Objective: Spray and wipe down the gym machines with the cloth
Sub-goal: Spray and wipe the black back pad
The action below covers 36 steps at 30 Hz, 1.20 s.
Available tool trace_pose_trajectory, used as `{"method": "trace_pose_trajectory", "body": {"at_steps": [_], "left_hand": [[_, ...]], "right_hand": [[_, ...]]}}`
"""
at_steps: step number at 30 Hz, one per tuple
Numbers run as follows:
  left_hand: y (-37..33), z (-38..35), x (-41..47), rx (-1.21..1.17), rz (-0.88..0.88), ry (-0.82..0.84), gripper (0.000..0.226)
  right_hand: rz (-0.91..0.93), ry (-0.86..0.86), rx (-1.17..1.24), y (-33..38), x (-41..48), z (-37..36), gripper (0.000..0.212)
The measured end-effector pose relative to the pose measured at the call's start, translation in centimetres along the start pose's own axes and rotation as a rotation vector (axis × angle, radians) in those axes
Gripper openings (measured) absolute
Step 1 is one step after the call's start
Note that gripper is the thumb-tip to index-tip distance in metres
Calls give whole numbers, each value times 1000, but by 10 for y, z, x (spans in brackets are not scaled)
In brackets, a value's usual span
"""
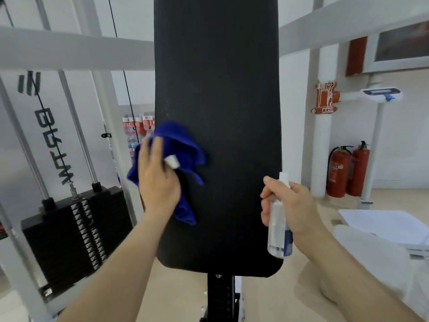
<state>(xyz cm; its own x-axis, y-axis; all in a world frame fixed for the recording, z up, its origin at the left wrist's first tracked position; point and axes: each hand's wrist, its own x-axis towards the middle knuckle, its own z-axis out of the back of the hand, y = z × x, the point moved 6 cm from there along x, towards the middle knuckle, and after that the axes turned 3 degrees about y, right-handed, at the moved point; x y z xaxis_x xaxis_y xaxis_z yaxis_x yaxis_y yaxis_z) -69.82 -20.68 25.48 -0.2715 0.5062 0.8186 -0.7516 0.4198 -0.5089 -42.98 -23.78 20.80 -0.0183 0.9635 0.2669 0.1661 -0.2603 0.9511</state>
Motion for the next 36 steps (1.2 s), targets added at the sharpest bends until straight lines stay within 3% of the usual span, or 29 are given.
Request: {"method": "trace_pose_trajectory", "body": {"at_steps": [3, 7, 9, 13, 15, 17, 22, 25, 29, 33, 36], "left_hand": [[2, 0, 1, -116, 256, -1, 66], [-50, -22, 20, 233, 126, 45, 59], [-78, -41, 20, 366, -74, 138, 56], [-151, -94, -27, 451, -745, 396, 52], [-161, -101, -26, 453, -907, 466, 49], [-161, -95, 8, 422, -907, 444, 51], [-165, -74, 133, 340, -616, 322, 55], [-169, -64, 196, 304, -549, 287, 55], [-207, -71, 255, 133, -308, 249, 59], [-245, -88, 243, 224, -461, 377, 52], [-230, -87, 167, 256, -698, 680, 47]], "right_hand": [[-38, 11, 21, -5, -1, -1, 36], [-33, 57, 49, 2, 0, -8, 41], [-35, 71, 78, 4, -1, -10, 43], [40, -19, 106, 8, -6, -3, 44], [79, -70, 69, 22, -8, 8, 44], [90, -117, 31, 47, 0, 19, 45], [131, -124, -92, 125, 25, 16, 45], [90, -93, -90, 163, 42, 0, 46], [-5, -82, -71, 208, 63, -19, 46], [-47, -175, -39, 257, 87, -14, 47], [-136, -306, 120, 287, 106, -9, 53]]}}
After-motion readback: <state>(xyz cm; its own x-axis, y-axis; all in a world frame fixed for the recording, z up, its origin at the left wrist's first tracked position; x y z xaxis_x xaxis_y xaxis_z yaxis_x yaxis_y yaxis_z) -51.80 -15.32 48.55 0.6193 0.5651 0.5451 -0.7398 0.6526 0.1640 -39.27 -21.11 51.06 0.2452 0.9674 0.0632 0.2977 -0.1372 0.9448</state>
